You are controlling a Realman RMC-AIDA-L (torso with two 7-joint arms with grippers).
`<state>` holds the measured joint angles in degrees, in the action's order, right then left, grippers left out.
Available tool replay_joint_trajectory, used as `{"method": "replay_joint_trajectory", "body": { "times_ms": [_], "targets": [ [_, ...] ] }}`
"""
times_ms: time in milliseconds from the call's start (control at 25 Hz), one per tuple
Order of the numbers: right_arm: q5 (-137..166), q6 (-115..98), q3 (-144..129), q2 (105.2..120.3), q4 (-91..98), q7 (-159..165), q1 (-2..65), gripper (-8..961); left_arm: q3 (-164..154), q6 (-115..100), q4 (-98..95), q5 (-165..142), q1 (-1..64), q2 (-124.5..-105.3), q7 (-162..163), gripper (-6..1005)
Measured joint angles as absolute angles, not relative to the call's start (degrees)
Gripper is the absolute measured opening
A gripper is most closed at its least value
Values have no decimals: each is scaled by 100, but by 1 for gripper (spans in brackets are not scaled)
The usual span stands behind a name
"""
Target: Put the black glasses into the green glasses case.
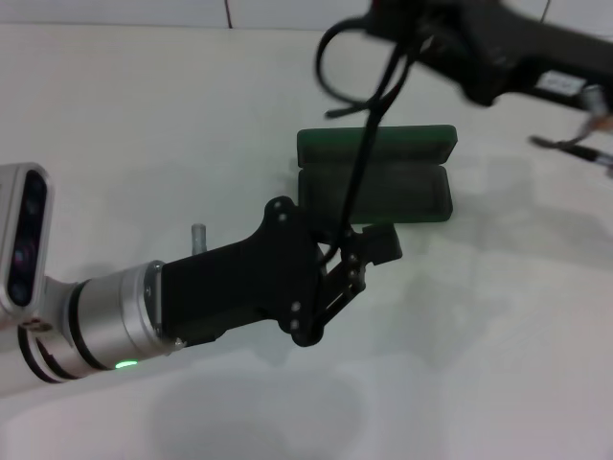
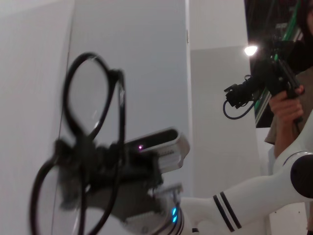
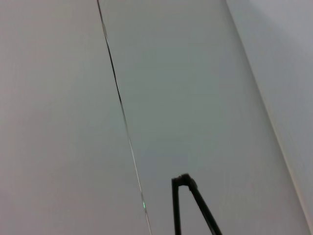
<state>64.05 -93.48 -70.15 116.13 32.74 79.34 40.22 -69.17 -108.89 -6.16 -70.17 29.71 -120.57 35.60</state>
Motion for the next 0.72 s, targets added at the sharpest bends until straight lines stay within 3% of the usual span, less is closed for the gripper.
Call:
{"method": "replay_joint_trajectory", "body": {
  "times_ms": [720],
  "targets": [
    [6791, -8230, -8492, 11592, 3265, 7822, 4149, 98, -6908, -10860, -621, -6521, 2995, -12041, 3615, 41]
  ]
}}
